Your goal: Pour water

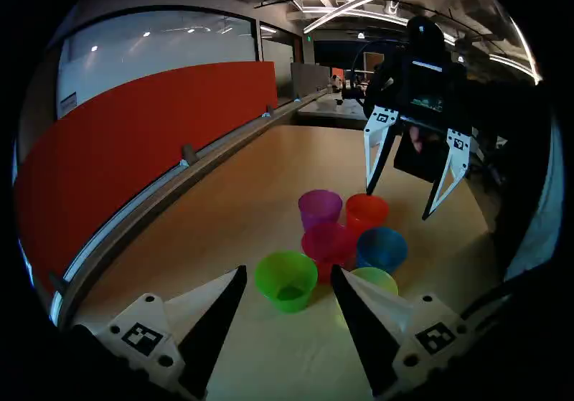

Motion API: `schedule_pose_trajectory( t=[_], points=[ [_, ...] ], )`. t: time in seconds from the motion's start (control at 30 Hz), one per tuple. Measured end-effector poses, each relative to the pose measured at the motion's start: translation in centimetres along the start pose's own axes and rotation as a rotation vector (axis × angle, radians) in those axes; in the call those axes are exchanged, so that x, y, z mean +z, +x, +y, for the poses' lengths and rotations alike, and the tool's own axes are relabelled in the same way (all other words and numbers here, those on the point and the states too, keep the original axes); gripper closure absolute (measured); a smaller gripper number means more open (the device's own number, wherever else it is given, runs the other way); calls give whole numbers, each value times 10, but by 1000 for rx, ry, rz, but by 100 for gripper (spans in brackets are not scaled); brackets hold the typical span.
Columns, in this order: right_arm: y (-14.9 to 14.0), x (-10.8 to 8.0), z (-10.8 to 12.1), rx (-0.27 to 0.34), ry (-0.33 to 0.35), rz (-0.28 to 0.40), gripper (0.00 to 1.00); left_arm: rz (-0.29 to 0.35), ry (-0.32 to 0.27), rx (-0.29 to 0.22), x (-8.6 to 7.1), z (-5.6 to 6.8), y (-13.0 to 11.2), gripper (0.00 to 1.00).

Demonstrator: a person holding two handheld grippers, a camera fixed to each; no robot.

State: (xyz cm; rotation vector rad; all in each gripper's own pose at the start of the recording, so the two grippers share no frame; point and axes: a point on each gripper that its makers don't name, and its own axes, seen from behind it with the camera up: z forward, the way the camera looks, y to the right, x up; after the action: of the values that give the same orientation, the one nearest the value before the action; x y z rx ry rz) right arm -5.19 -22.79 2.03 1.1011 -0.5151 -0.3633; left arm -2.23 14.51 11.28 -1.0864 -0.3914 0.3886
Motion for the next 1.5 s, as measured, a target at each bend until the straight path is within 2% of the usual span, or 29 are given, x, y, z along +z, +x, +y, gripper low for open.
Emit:
schedule_pose_trajectory(
  t=[0.37,1.03,1.5],
  points=[
    [-14,13,-1,-2,5,-27,0,-48,-23,18,13,3,-18,14],
    [-33,28,-3,-4,5,-69,0,-113,-43,41,34,3,-34,14],
    [-44,38,-2,-7,0,-96,0,-131,-44,52,44,1,-39,14]
  ],
)
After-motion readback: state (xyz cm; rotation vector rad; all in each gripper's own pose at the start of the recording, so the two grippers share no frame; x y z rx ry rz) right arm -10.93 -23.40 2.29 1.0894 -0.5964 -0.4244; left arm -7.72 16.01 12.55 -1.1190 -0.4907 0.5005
